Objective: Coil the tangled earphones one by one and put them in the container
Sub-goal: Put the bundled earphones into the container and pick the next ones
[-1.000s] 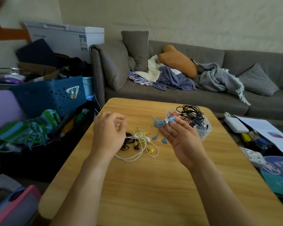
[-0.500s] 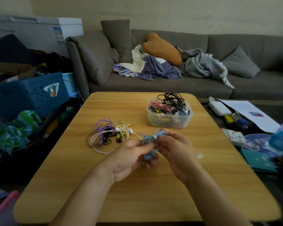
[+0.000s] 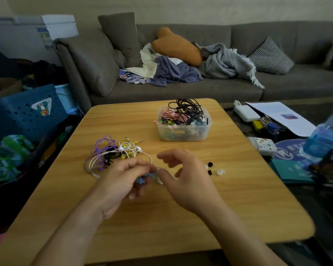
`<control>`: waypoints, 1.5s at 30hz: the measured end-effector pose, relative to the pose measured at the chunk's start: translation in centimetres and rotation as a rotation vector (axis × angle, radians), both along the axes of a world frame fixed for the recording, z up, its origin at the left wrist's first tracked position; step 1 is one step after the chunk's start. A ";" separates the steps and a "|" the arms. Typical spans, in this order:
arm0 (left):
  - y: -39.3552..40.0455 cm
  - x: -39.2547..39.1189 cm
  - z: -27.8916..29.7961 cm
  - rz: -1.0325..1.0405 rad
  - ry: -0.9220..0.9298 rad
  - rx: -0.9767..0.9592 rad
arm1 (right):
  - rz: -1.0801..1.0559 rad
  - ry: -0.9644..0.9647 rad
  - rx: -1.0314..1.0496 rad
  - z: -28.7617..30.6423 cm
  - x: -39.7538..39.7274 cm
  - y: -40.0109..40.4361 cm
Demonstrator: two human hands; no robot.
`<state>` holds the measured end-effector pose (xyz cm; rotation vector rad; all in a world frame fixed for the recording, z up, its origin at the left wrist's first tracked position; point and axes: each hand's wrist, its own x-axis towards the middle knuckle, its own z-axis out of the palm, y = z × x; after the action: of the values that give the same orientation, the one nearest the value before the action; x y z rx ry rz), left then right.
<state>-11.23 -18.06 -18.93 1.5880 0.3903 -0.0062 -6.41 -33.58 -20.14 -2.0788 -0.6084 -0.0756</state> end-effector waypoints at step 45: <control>-1.6 2.5 -2.6 0.001 -0.241 -0.134 | -0.134 0.059 -0.066 1.0 7.0 -5.8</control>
<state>-8.70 -19.62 -21.55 1.4370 0.1982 0.1558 0.59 -39.36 -19.14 -2.1764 -0.4409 -0.0718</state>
